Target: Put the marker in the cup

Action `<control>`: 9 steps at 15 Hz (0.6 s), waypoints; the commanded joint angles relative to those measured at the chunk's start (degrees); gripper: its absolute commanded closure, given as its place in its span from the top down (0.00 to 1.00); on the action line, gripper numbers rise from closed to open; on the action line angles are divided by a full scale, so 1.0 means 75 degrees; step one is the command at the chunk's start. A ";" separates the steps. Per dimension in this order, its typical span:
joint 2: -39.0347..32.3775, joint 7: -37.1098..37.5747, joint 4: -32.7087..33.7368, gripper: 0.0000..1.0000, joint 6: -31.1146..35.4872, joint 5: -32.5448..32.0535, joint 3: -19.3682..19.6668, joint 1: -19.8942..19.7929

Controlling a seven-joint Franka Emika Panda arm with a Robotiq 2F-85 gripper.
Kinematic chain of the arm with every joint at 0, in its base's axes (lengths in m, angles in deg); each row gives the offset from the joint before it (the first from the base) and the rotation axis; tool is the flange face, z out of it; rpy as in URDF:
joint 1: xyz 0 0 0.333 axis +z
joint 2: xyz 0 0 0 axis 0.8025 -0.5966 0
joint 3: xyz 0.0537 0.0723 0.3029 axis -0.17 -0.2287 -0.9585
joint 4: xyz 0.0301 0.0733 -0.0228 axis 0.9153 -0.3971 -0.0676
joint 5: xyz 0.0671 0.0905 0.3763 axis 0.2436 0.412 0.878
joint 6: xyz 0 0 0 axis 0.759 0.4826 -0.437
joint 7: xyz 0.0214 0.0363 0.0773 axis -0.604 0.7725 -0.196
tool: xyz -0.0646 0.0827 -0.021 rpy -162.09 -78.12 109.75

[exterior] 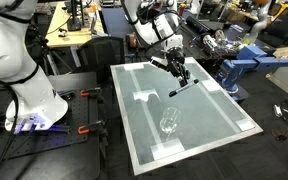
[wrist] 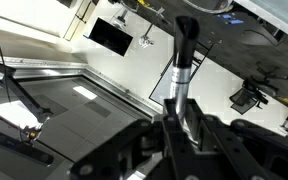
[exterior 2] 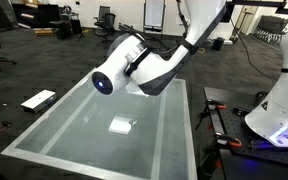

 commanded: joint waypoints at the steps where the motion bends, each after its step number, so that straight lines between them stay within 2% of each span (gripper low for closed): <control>1: -0.0115 0.0679 0.0196 0.04 -0.0261 -0.0047 -0.0268 -0.0306; 9: -0.0177 0.1846 0.0117 0.04 -0.0173 0.0056 -0.0311 -0.0673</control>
